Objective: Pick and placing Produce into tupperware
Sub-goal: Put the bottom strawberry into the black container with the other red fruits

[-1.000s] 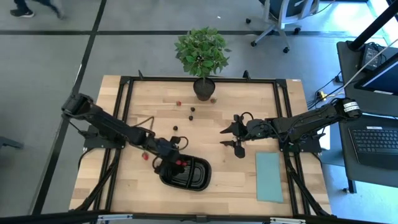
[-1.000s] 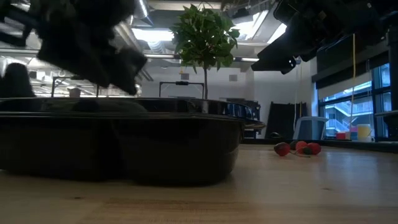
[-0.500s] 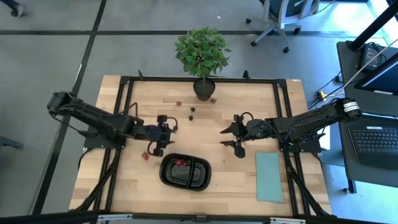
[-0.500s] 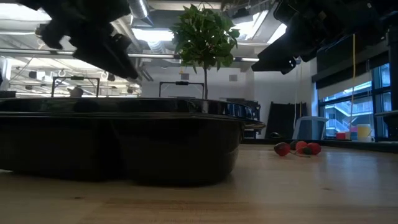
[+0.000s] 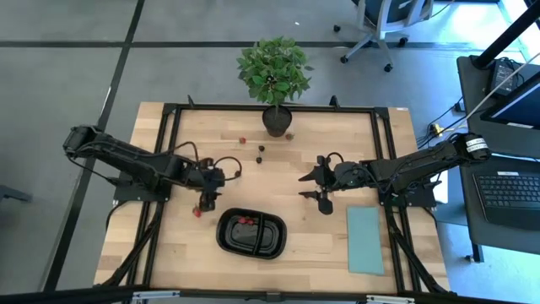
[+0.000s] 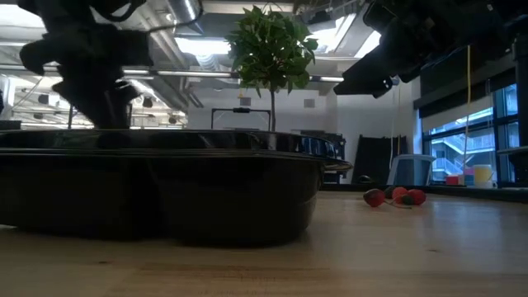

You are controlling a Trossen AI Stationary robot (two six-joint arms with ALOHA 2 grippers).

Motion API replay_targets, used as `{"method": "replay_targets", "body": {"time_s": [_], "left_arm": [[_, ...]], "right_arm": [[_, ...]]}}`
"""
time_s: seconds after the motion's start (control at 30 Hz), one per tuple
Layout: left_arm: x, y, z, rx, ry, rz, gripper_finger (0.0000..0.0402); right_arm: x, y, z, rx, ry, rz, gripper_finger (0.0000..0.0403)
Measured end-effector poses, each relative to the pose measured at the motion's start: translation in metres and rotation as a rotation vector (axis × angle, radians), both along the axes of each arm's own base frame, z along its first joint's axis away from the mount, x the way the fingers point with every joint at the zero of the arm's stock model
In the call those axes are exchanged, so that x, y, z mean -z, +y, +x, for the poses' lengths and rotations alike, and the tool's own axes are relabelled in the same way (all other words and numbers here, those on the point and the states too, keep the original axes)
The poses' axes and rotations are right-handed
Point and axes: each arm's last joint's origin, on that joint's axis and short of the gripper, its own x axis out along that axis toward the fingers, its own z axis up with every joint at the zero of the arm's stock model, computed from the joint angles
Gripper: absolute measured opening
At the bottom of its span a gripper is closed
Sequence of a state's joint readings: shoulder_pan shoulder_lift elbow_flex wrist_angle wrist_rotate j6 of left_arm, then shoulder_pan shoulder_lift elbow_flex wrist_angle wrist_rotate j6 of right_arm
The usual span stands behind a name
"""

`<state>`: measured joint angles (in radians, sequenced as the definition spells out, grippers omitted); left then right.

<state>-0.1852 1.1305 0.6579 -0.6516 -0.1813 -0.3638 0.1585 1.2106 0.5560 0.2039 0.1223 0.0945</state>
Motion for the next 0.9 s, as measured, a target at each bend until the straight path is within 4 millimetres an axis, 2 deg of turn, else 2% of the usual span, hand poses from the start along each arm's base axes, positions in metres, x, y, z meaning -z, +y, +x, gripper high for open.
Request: {"method": "replay_targets", "body": {"time_s": [0.27,0.43,0.9], "left_arm": [[0.008,0.002,-0.025,-0.439,0.22,-0.139,0.019],[0.01,-0.006,-0.038,-0.725,0.298,-0.223,0.019],[0.012,-0.035,-0.04,-0.909,0.267,-0.349,0.019]], "right_arm": [[0.0,0.0,0.0,0.0,0.0,-0.001,0.0223],[0.0,0.0,0.0,-0.002,-0.001,-0.006,0.0223],[0.001,0.0,0.0,-0.022,0.006,-0.049,0.0223]]}}
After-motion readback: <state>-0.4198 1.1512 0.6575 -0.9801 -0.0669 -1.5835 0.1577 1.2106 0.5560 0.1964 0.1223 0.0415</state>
